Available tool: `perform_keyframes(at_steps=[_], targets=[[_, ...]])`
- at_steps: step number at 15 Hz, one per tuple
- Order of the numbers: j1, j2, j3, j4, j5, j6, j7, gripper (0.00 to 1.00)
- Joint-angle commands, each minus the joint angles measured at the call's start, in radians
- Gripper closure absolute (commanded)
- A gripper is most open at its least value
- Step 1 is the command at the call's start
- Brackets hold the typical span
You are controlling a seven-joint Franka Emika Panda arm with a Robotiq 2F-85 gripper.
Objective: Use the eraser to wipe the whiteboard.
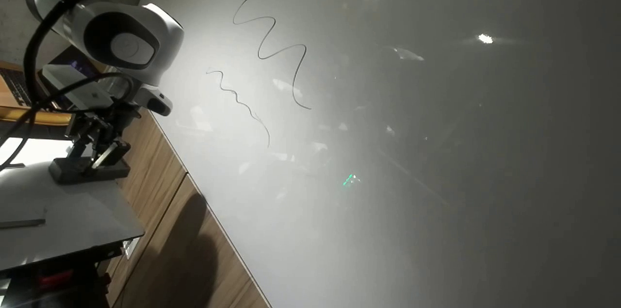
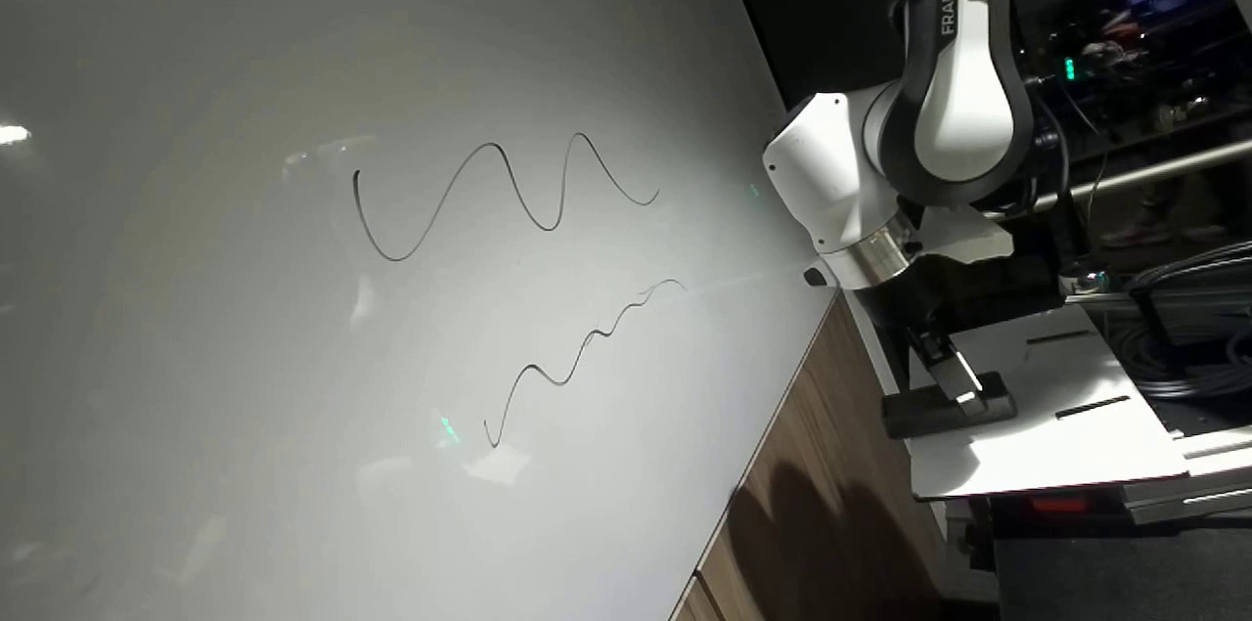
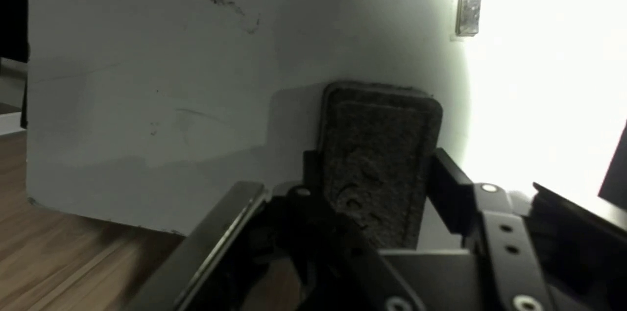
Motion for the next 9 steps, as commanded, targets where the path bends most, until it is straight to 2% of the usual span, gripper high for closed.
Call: perform_keyframes(at_steps=[1, 6, 9], targets=[[-0.001, 0.012, -0.007, 0.017, -0.01, 0.006, 0.002, 0.7], [0.021, -0.118, 0.015, 0.018, -0.021, -0.043, 0.025, 0.7], [0.033, -0.277, 0.052, 0.046, -0.127, -0.094, 0.095, 0.7]])
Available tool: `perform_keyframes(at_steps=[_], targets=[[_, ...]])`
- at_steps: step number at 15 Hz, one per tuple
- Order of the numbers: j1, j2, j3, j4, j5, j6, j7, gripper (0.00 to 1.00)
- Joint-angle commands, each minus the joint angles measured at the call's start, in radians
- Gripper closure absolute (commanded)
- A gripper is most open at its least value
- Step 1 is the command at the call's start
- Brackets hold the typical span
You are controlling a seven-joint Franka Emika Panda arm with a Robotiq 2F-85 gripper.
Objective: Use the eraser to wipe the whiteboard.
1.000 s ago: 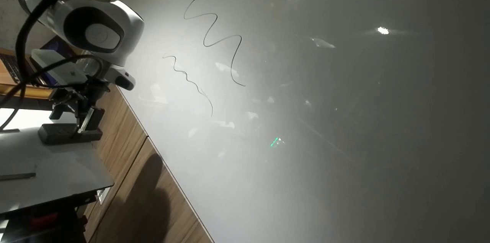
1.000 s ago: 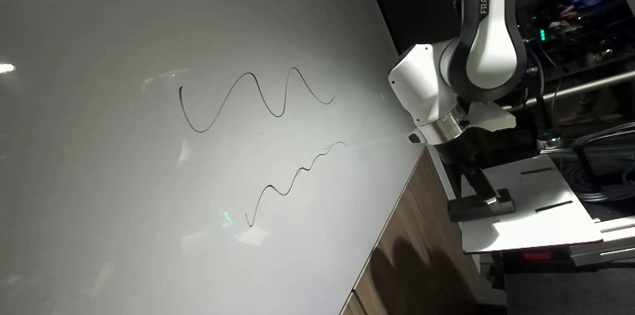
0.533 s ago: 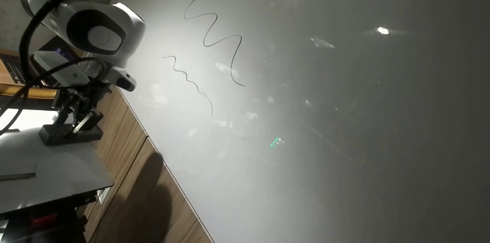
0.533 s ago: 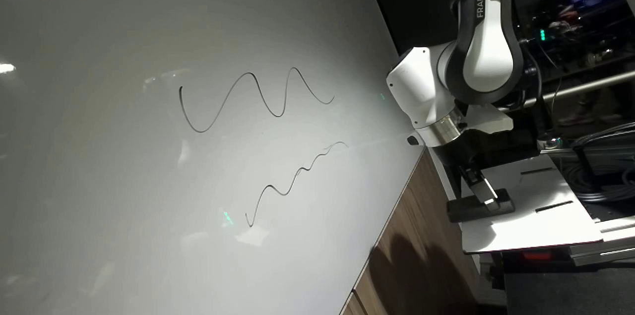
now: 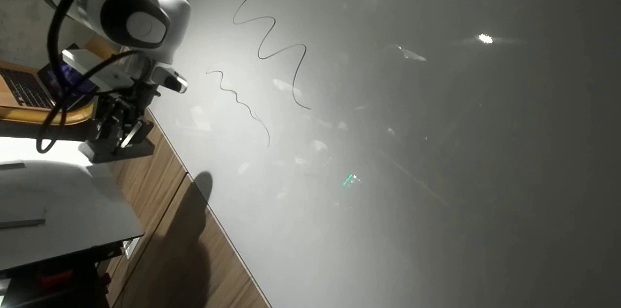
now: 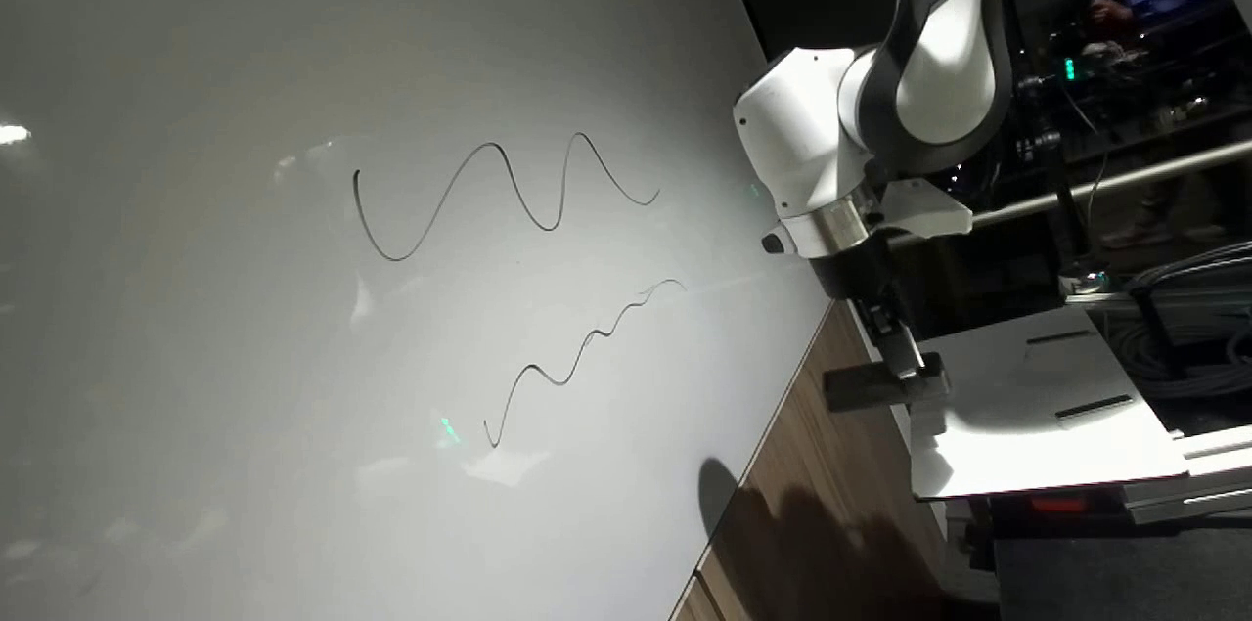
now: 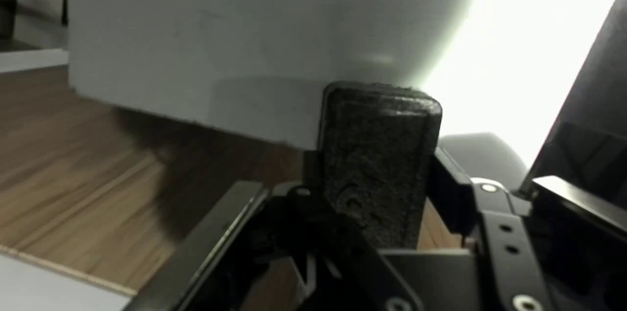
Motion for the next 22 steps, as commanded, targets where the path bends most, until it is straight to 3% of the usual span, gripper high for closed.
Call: perform_keyframes(at_steps=[1, 5, 11, 15, 22], targets=[[0.012, -0.209, 0.055, 0.036, -0.111, -0.099, 0.085, 0.7], [0.005, -0.295, 0.163, 0.192, -0.205, -0.159, 0.137, 0.7], [-0.051, -0.221, 0.317, 0.469, -0.434, -0.135, 0.275, 0.7], [-0.048, -0.123, 0.338, 0.624, -0.57, -0.135, 0.354, 0.7], [0.044, 0.076, 0.294, 0.881, -0.769, -0.172, 0.42, 0.7]])
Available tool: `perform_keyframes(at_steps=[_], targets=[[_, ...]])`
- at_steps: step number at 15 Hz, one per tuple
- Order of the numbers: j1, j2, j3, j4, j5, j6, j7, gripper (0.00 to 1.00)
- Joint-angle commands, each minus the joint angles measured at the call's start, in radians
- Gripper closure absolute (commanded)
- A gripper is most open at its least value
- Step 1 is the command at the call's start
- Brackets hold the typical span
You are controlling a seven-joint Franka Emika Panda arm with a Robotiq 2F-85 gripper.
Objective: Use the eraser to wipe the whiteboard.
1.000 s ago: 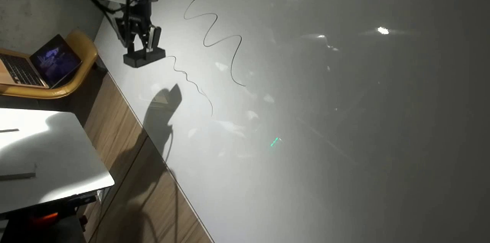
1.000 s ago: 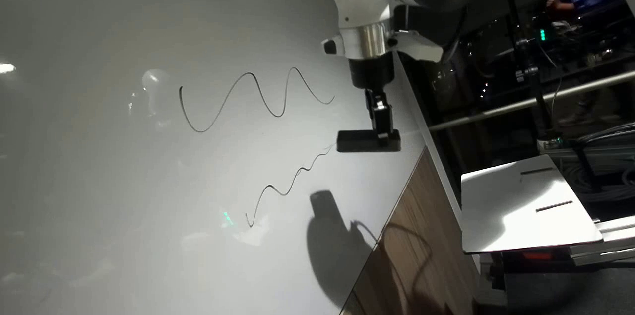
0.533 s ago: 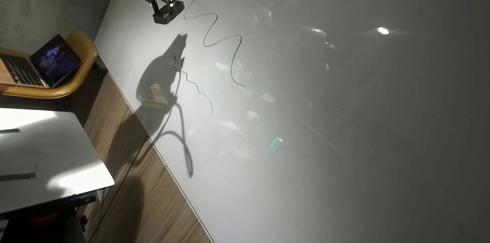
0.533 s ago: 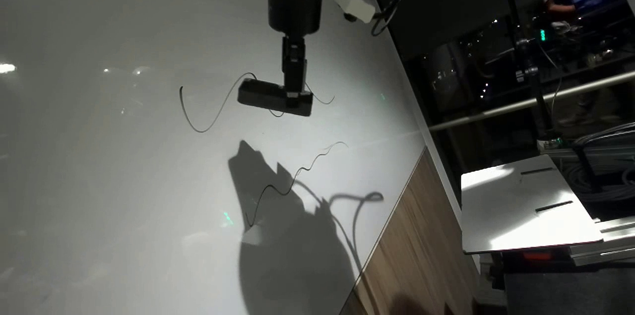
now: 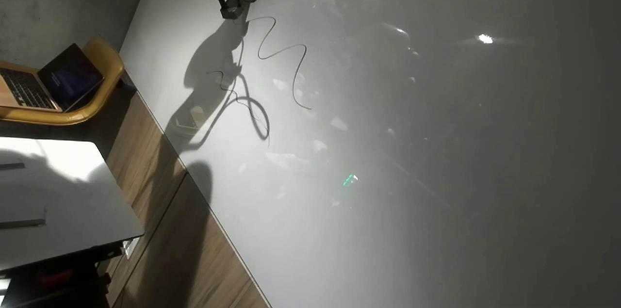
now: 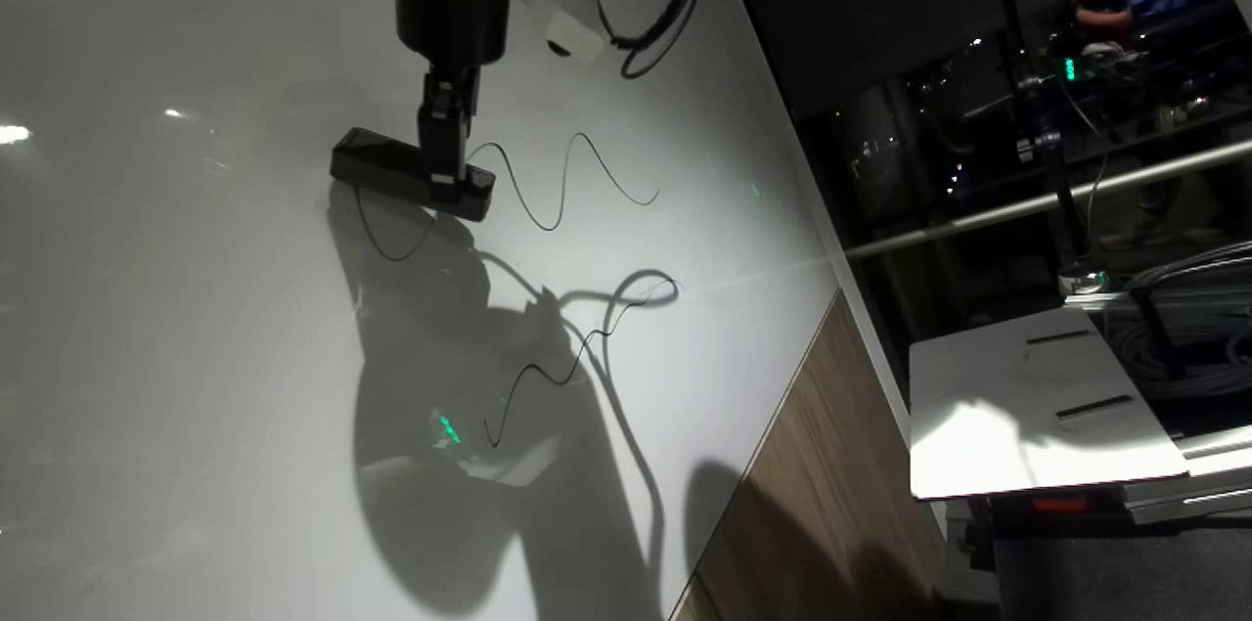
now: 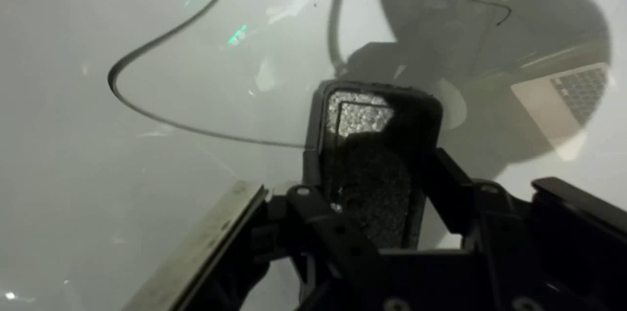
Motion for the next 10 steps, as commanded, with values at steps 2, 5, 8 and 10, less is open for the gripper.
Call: perform_keyframes(at_steps=[2, 5, 8, 10], targets=[[0.091, 0.141, -0.046, 0.19, -0.096, -0.055, 0.025, 0.7], [0.134, 0.199, -0.078, 0.257, -0.111, -0.068, 0.017, 0.7], [0.167, 0.232, -0.107, 0.282, -0.118, -0.094, 0.026, 0.7], [0.179, 0.248, -0.123, 0.284, -0.126, -0.106, 0.035, 0.7]])
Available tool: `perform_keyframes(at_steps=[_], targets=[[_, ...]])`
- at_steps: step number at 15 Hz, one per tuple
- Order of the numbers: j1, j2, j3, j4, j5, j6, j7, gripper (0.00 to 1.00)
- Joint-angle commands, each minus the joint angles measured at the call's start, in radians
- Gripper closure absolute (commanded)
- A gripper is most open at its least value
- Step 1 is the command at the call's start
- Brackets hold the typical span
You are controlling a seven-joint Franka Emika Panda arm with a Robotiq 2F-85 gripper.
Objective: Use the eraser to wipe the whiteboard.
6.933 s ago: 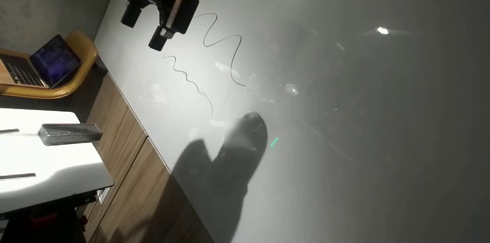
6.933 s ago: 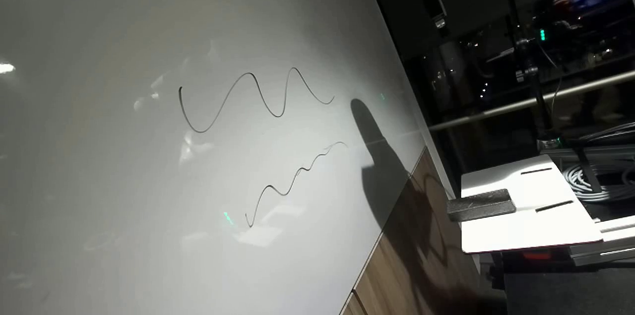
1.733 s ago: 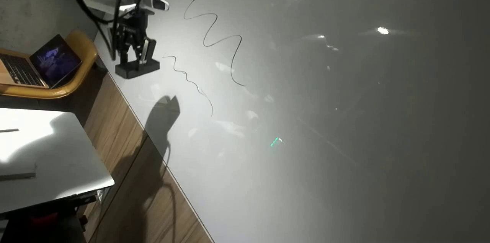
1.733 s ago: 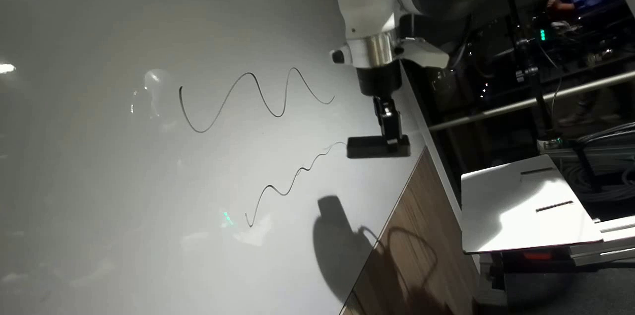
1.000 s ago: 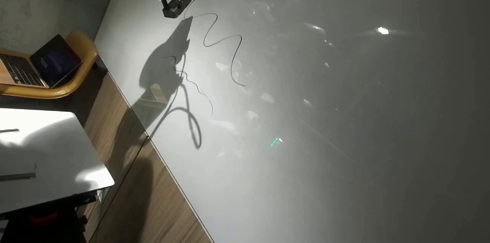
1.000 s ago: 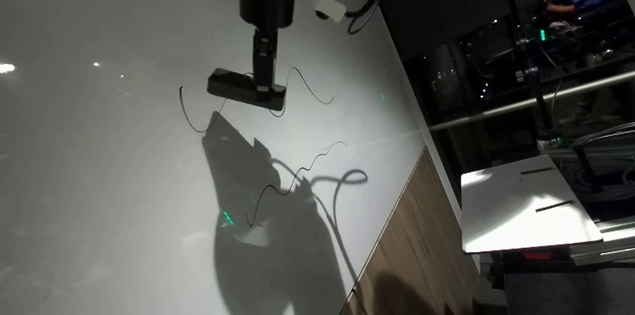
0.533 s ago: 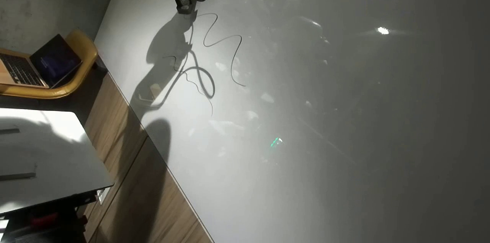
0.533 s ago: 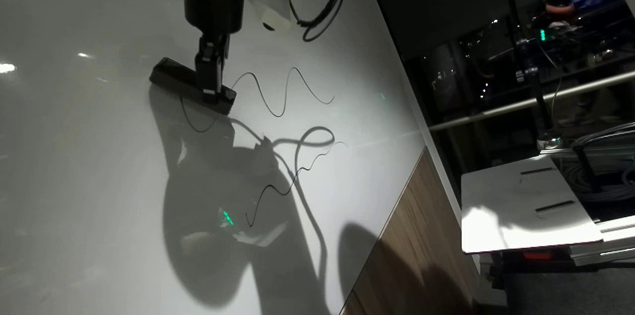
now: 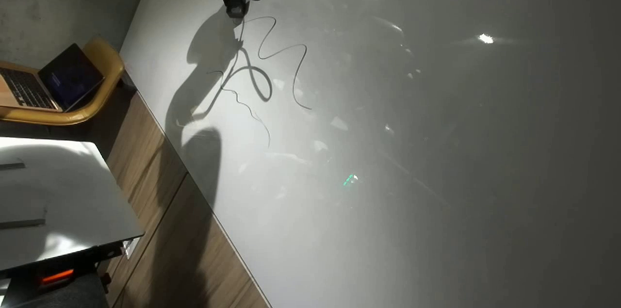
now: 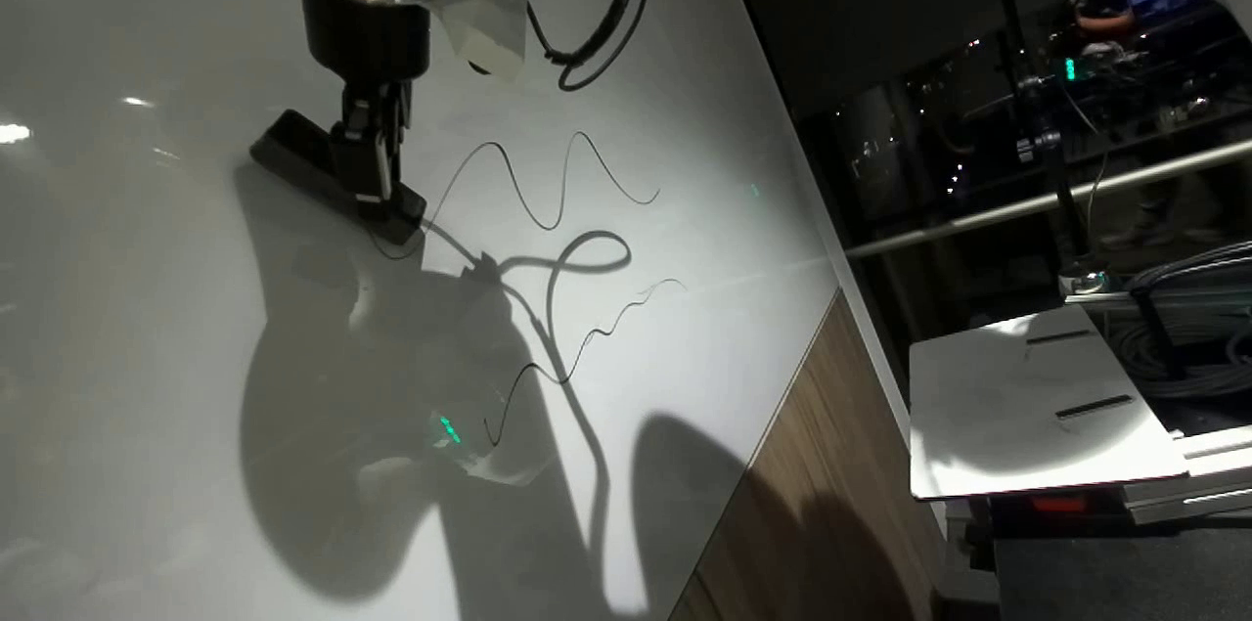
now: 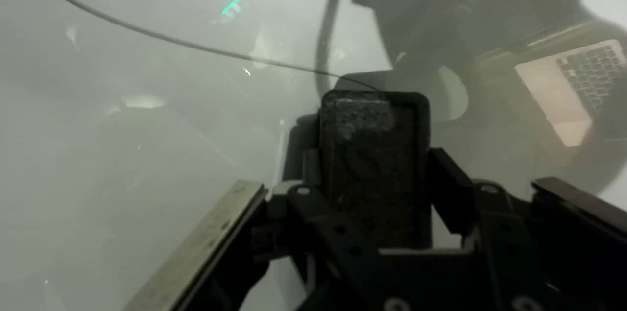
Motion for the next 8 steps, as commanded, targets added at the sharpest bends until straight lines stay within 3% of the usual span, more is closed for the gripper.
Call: perform_keyframes(at_steps=[1, 8], targets=[[0.033, 0.091, -0.053, 0.082, -0.053, -0.013, 0.025, 0.7], [0.046, 0.134, -0.101, 0.132, -0.055, -0.05, 0.075, 0.7]])
